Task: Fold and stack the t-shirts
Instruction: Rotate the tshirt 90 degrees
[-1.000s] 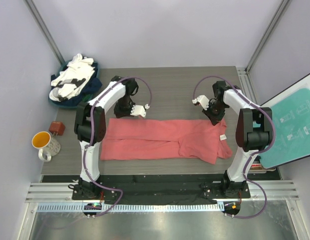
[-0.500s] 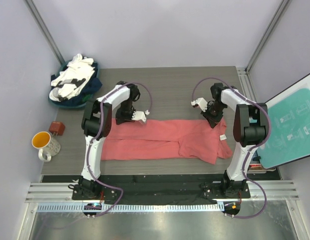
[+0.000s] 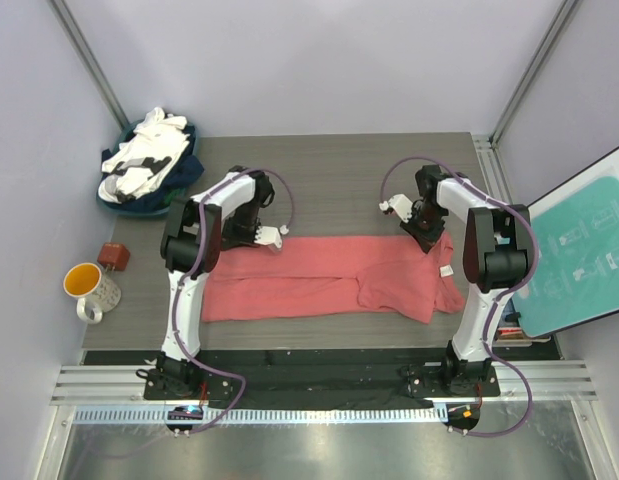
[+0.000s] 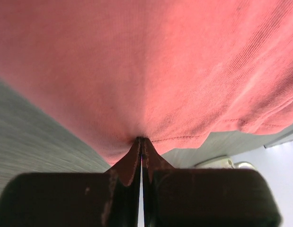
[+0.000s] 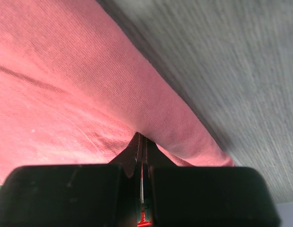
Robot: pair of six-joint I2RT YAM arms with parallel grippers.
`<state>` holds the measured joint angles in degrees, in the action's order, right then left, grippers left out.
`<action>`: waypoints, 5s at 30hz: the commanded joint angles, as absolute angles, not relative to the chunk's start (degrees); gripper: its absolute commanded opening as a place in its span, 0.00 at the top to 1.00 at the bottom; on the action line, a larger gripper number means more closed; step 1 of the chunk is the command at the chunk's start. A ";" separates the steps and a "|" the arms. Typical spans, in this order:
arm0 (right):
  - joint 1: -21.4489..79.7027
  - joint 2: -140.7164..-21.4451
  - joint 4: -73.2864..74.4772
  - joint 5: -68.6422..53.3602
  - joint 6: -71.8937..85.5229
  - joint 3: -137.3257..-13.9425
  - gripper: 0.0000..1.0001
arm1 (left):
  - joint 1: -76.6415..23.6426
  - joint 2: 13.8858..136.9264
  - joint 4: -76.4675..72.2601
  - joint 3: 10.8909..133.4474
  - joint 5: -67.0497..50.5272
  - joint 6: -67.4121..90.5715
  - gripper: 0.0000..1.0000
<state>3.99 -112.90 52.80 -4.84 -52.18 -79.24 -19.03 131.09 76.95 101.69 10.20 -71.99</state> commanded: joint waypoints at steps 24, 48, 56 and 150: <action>4.13 -128.49 34.92 0.79 -48.26 -96.31 0.99 | -17.49 121.82 95.27 114.25 9.50 -67.24 1.00; 15.38 -141.42 5.54 26.27 -31.11 -126.47 0.95 | -17.75 115.23 87.72 113.39 5.01 -66.27 1.00; 15.99 -134.83 23.66 3.22 -26.98 -126.04 0.99 | -16.70 114.26 83.68 114.95 3.09 -64.44 1.00; 23.73 -121.27 26.54 22.50 -34.98 -104.05 0.99 | -18.46 86.31 31.56 85.08 9.94 -41.31 0.00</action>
